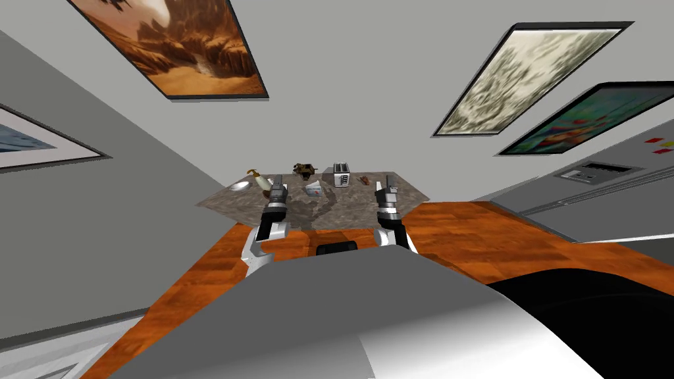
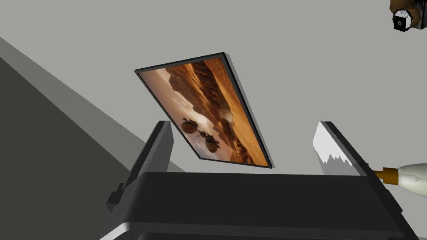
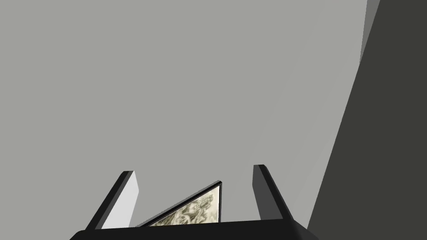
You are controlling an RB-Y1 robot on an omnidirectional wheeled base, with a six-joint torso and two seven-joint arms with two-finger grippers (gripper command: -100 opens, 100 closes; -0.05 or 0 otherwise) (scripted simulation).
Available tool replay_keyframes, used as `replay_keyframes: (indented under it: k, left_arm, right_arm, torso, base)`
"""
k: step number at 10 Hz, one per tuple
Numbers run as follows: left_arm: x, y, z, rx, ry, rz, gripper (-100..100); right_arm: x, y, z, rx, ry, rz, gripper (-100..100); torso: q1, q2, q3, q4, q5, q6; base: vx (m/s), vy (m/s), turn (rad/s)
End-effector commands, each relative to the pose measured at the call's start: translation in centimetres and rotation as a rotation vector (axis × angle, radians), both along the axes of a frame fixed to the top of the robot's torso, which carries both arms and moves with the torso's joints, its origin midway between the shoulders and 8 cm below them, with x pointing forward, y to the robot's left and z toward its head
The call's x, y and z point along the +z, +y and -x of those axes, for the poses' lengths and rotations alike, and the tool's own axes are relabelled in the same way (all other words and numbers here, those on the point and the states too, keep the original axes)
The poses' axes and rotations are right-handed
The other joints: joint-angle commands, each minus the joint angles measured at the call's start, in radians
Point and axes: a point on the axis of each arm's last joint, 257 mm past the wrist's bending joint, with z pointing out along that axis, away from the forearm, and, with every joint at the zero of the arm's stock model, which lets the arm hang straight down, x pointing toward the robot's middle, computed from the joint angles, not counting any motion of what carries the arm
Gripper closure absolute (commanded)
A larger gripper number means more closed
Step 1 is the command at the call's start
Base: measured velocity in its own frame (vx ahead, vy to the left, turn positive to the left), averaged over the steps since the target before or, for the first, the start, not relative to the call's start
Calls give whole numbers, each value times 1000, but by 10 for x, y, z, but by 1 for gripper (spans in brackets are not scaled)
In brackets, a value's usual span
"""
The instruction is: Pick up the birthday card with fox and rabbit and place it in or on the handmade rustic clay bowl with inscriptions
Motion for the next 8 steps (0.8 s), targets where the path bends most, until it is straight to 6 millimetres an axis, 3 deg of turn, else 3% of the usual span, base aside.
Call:
replay_keyframes:
  k: [1, 6, 8]
  left_arm:
    - [-10, 4, -18, 23, 39, -21, -100]
    - [-17, 7, -52, 50, 92, -50, -100]
    - [-29, 11, -77, 79, 156, -77, -100]
  right_arm:
    - [0, 0, 0, 0, 0, 0, 0]
    - [0, 0, 0, 0, 0, 0, 0]
    - [0, 0, 0, 0, 0, 0, 0]
  torso:
    - [0, 0, 0, 0, 0, 0]
    - [-1, 0, 0, 0, 0, 0]
    - [0, 0, 0, 0, 0, 0]
  base:
    - [-46, -26, 163]
    - [-50, -33, 107]
    - [-60, -46, 190]
